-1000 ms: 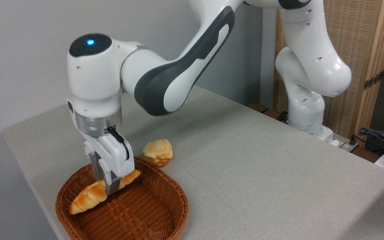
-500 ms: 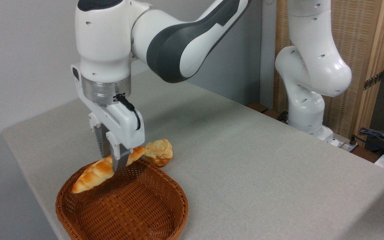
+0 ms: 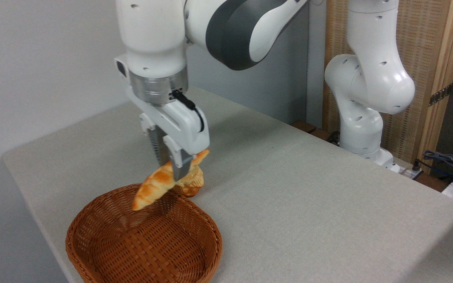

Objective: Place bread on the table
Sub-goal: 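Lift the braided roll out of the basket and carry it onto the table, then lower the roll onto the table beside the bun and open the gripper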

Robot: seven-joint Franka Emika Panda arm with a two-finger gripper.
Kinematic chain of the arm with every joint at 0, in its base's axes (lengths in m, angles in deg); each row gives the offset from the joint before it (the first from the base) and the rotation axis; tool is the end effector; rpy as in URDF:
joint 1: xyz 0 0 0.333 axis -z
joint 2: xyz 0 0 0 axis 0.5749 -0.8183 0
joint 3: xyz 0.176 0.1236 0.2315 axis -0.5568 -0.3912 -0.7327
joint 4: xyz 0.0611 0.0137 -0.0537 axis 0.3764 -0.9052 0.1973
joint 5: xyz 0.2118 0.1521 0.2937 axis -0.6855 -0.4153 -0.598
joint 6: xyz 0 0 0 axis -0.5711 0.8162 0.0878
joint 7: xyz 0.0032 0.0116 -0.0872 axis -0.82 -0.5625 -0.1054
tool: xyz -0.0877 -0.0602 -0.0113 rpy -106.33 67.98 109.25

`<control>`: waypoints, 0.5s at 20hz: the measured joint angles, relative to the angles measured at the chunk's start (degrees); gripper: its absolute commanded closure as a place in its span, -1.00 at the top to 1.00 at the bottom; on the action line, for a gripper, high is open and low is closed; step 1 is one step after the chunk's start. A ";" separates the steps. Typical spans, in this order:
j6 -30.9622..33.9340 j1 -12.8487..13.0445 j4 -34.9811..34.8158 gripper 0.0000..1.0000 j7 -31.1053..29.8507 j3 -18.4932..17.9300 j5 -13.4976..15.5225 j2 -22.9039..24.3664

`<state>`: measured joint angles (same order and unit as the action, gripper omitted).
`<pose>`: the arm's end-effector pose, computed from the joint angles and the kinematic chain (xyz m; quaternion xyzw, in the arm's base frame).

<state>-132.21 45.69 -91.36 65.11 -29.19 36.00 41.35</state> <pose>0.5683 -0.0074 0.5289 0.9198 -0.3703 0.0376 0.1245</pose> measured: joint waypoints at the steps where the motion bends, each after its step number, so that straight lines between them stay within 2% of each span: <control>1: 0.57 0.01 -1.25 -0.11 0.46 0.00 -0.68 1.08; 6: 2.71 0.03 -8.50 -0.05 4.27 -0.01 -3.32 7.32; 7: 3.44 0.03 -9.77 0.05 5.01 -0.01 -4.02 8.42; 10: 5.54 0.03 -11.88 0.53 7.08 -0.01 -5.46 10.19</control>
<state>-126.67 45.72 -103.23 72.19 -29.19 30.54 51.54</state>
